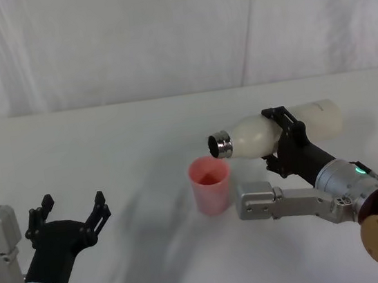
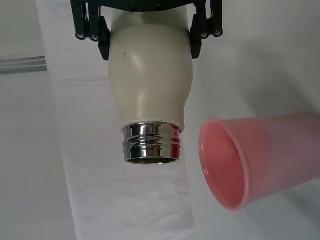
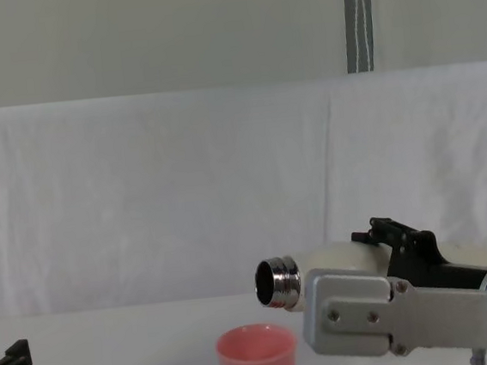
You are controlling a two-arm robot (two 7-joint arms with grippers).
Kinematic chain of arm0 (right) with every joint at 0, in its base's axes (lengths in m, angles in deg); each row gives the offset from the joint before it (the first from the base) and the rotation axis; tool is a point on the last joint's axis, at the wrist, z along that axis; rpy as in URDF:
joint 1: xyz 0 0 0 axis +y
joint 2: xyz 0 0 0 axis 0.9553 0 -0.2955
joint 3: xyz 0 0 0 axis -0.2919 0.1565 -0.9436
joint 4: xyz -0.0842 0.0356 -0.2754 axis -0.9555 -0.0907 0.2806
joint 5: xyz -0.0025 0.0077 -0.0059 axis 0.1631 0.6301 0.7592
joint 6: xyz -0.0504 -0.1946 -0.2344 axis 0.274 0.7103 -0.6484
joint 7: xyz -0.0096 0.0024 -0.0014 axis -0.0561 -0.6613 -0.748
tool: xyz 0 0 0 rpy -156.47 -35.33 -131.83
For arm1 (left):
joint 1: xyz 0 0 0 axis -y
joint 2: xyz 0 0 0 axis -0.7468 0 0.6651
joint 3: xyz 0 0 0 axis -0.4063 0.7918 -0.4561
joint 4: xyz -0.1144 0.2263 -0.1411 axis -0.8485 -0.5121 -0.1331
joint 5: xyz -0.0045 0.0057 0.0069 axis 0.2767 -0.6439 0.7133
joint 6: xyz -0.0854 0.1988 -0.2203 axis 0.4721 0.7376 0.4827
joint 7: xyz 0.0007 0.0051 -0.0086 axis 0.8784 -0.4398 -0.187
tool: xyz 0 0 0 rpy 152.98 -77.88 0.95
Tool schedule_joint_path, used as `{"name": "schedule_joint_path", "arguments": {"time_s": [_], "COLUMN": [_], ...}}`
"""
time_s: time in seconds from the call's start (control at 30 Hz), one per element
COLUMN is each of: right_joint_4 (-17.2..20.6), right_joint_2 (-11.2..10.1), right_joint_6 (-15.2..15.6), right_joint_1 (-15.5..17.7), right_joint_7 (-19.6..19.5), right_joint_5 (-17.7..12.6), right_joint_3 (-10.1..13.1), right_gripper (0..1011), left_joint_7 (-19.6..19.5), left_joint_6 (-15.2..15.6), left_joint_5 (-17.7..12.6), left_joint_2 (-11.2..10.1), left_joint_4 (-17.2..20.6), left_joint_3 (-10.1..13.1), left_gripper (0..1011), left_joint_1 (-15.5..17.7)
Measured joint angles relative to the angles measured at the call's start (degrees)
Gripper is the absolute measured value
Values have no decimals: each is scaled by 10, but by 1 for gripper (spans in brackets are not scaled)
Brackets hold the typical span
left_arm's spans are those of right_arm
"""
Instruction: Grasp the thermos with one hand and pour water into the cup lid.
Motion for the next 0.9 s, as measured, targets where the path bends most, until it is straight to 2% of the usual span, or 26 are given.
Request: {"name": "schedule_joint_path", "arguments": {"time_s": [0.2,0.9], "right_joint_4": [1,5], "right_joint_2": [-2,-8], "right_joint_6": [4,2], "right_joint_1": [-2,-8], "right_joint_7": [-3,6], "right_joint_5": [13,27], "right_joint_3": [-4,-15], "right_gripper": [950,950], "left_joint_7": [0,0], "left_joint_6": [0,0], "left_joint_5": [0,0], "left_joint_2": [0,0], "left_joint_4": [0,0], "left_joint_3": [0,0], "left_gripper": [1001,1001], "left_joint_1": [0,0]}}
